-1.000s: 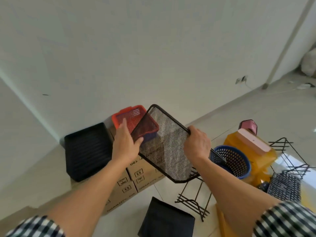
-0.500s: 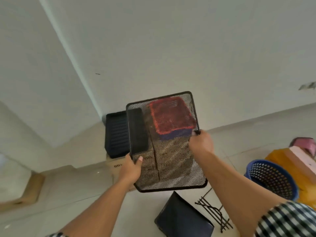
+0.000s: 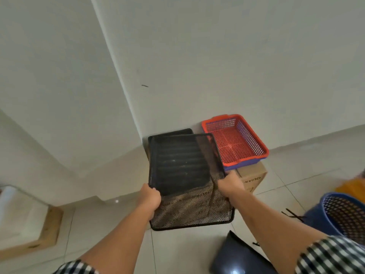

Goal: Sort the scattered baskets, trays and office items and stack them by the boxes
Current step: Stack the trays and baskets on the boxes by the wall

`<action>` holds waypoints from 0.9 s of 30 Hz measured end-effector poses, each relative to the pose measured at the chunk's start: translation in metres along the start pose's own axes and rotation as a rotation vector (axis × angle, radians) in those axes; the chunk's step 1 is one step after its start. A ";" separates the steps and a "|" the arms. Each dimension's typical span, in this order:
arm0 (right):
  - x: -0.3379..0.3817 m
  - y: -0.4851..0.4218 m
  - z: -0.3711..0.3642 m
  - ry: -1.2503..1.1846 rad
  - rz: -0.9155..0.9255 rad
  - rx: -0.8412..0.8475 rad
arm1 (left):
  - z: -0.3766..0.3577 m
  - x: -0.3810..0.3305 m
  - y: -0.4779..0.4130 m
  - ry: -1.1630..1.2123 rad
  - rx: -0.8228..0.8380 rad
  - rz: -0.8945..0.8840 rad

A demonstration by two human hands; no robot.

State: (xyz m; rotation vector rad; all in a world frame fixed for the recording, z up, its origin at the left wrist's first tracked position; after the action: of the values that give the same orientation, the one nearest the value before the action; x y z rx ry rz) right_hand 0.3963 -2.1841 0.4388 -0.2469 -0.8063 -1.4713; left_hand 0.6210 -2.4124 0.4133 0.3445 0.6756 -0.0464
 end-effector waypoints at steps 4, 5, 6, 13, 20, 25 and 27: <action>-0.002 0.004 -0.025 0.049 -0.051 0.003 | -0.008 0.004 -0.037 -0.033 0.090 0.082; 0.000 0.001 -0.028 0.077 -0.042 -0.006 | -0.012 0.004 -0.044 -0.029 0.111 0.096; 0.002 -0.003 -0.032 0.105 -0.032 -0.012 | -0.016 0.004 -0.051 -0.017 0.128 0.115; 0.018 -0.040 -0.064 0.207 -0.014 0.079 | -0.049 0.015 -0.087 0.070 0.221 0.295; 0.047 -0.092 -0.090 0.215 -0.029 0.125 | -0.052 -0.007 -0.128 -0.115 0.108 0.209; 0.066 -0.122 -0.116 0.246 -0.073 0.214 | -0.070 -0.031 -0.142 -0.188 0.140 0.200; 0.070 -0.129 -0.129 0.272 -0.097 0.241 | -0.074 -0.036 -0.147 -0.205 0.132 0.203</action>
State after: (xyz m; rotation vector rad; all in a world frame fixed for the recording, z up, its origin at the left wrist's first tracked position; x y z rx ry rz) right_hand 0.3110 -2.3338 0.3475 0.1731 -0.7728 -1.4433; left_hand 0.5252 -2.5293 0.3383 0.5266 0.4330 0.0669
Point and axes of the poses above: each hand's wrist, its own y-axis away from the middle knuckle, its own z-axis out of the back of the hand, x = y × z, the point moved 8 cm from there along -y, towards the middle knuckle, and after that the axes turned 13 degrees about -x, right-handed, at the moved point
